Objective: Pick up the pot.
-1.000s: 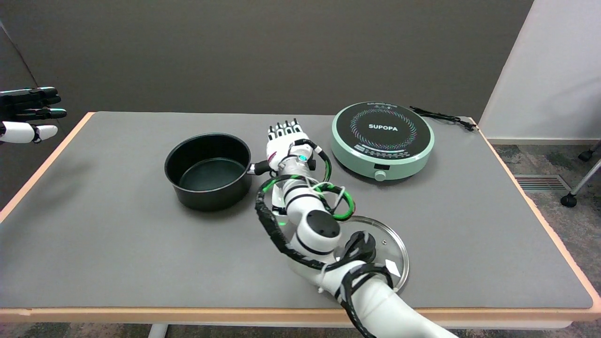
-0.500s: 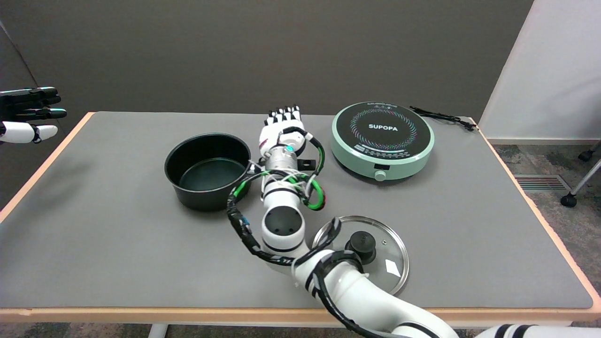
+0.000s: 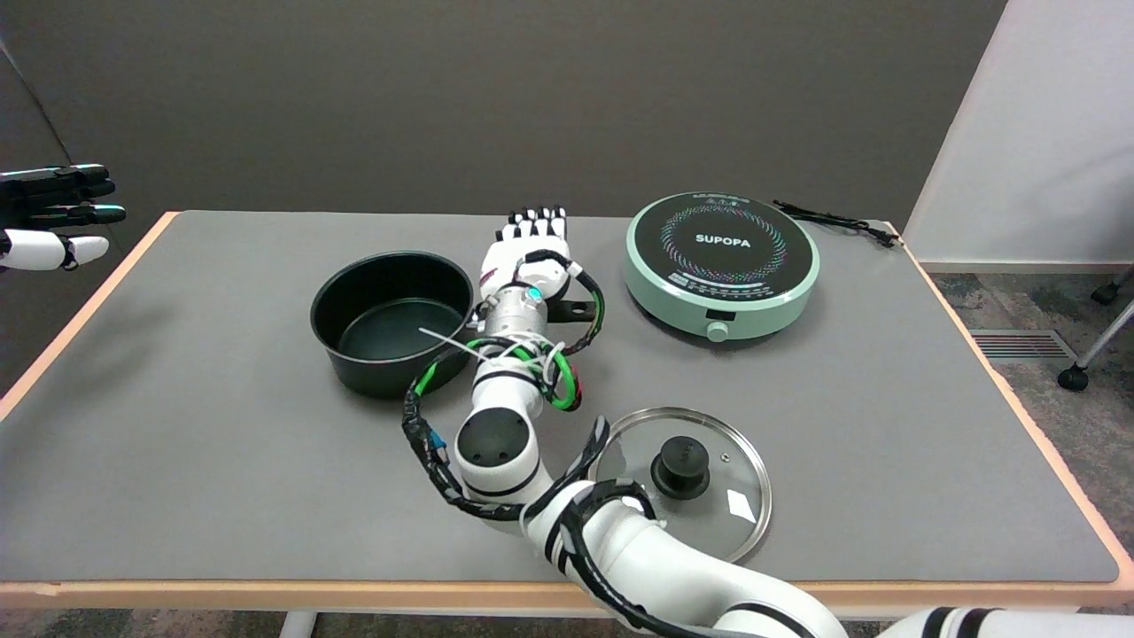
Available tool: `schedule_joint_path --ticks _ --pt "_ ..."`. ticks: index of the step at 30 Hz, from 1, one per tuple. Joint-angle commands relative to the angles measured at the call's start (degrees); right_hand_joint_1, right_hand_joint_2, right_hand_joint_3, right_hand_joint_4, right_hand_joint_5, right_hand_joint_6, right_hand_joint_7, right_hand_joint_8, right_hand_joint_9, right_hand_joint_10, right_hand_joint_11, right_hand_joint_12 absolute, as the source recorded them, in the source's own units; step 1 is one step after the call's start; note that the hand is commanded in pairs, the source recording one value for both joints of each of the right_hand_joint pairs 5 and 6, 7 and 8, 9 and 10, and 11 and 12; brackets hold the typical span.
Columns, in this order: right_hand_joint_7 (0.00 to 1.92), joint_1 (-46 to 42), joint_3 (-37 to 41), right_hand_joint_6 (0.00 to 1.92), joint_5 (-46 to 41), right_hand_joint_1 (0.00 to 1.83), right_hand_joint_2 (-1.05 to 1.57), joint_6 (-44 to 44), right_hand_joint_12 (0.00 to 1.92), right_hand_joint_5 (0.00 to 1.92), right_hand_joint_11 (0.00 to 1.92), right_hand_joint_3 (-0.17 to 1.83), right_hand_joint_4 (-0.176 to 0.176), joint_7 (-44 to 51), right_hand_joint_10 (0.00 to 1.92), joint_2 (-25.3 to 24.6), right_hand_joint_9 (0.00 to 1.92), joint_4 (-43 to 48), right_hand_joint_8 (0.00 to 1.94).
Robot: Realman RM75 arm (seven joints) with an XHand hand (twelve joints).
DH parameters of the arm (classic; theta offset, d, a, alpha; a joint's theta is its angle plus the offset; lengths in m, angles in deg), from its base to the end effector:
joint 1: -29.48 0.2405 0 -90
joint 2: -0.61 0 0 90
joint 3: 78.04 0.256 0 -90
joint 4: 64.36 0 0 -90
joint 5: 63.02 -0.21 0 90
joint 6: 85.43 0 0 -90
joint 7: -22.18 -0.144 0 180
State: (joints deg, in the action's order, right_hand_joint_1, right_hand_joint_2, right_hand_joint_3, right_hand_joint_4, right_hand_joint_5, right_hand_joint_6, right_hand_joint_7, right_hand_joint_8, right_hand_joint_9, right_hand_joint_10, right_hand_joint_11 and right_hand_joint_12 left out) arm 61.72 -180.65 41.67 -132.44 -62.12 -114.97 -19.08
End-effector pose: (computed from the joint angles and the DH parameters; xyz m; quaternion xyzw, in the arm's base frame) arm -0.2280 -0.4444 0.0874 0.5688 0.0266 -0.0963 0.8164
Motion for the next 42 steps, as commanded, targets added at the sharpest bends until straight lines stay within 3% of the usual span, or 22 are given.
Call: schedule_joint_path --ticks 1,8,18,23,38,42 --pt "0.04 1.1 -0.1 0.04 2.3 1.26 -0.59 -4.9 0.04 0.04 0.04 0.92 -0.105 -11.0 0.04 -1.4 0.04 -5.8 0.04" --pt "0.04 2.2 0.7 0.04 1.6 1.26 -0.57 -3.3 0.04 0.04 0.04 0.92 -0.107 -12.6 0.04 -1.1 0.04 -7.0 0.04" --pt "0.04 3.2 1.7 0.04 -5.7 1.25 -0.55 -1.0 0.04 0.04 0.04 0.92 -0.107 -11.8 0.04 0.6 0.04 -7.5 0.04" --pt "0.04 3.2 1.9 0.04 -9.5 1.26 -0.54 0.7 0.04 0.04 0.04 0.91 -0.110 -7.7 0.04 1.7 0.04 -6.4 0.04" --pt "0.04 5.3 2.5 0.04 -9.9 1.27 -0.54 6.2 0.04 0.04 0.04 0.89 -0.113 -3.4 0.04 2.2 0.04 -5.7 0.04" --pt "0.04 5.4 2.6 0.04 -13.4 1.26 -0.54 7.2 0.04 0.04 0.04 0.88 -0.101 1.1 0.04 2.4 0.04 -5.5 0.04"
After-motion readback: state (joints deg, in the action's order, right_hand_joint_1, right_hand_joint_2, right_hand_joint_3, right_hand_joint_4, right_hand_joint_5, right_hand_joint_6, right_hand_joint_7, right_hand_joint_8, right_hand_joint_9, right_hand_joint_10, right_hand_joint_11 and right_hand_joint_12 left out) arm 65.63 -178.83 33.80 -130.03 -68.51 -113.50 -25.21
